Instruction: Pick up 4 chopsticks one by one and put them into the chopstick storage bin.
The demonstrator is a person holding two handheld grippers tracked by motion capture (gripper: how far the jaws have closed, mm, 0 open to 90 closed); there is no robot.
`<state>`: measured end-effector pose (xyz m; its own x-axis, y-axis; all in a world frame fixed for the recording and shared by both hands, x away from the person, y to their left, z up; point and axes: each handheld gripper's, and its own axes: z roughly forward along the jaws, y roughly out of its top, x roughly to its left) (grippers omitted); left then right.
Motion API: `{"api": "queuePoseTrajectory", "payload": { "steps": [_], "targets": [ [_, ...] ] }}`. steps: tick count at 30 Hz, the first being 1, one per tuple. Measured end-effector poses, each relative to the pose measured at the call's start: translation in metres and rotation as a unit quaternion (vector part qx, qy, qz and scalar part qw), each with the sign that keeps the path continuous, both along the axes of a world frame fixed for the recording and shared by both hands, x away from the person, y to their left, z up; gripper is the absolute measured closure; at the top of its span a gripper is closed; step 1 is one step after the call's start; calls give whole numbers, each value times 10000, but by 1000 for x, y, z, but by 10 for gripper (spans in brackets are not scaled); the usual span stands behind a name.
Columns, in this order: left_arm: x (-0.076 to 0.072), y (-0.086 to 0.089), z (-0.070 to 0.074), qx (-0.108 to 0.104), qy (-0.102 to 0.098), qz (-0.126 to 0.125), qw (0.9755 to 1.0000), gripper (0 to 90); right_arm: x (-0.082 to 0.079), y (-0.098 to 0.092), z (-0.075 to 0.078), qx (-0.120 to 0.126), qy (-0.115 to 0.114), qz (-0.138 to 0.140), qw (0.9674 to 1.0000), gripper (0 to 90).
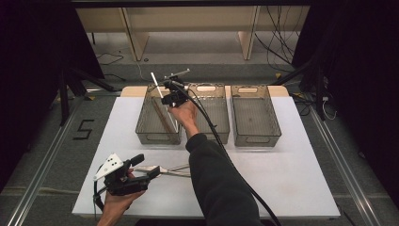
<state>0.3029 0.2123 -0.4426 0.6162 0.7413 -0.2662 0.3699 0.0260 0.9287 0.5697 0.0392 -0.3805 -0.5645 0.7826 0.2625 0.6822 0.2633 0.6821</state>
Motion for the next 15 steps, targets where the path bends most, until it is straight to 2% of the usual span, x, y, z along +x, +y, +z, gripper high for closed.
{"api": "queuePoseTrajectory", "payload": {
  "steps": [7, 9, 15],
  "targets": [
    [0, 0, 0, -10, -7, 5, 10000, 159, 2, 2, -8, -123, 62, -30, 9999, 836],
    [0, 0, 0, -13, -6, 3, 10000, 159, 2, 3, -9, -159, 85, -16, 9998, 755],
    [0, 0, 0, -9, -6, 2, 10000, 159, 0, -1, -5, -55, 176, 69, 9998, 635]
  ]
}}
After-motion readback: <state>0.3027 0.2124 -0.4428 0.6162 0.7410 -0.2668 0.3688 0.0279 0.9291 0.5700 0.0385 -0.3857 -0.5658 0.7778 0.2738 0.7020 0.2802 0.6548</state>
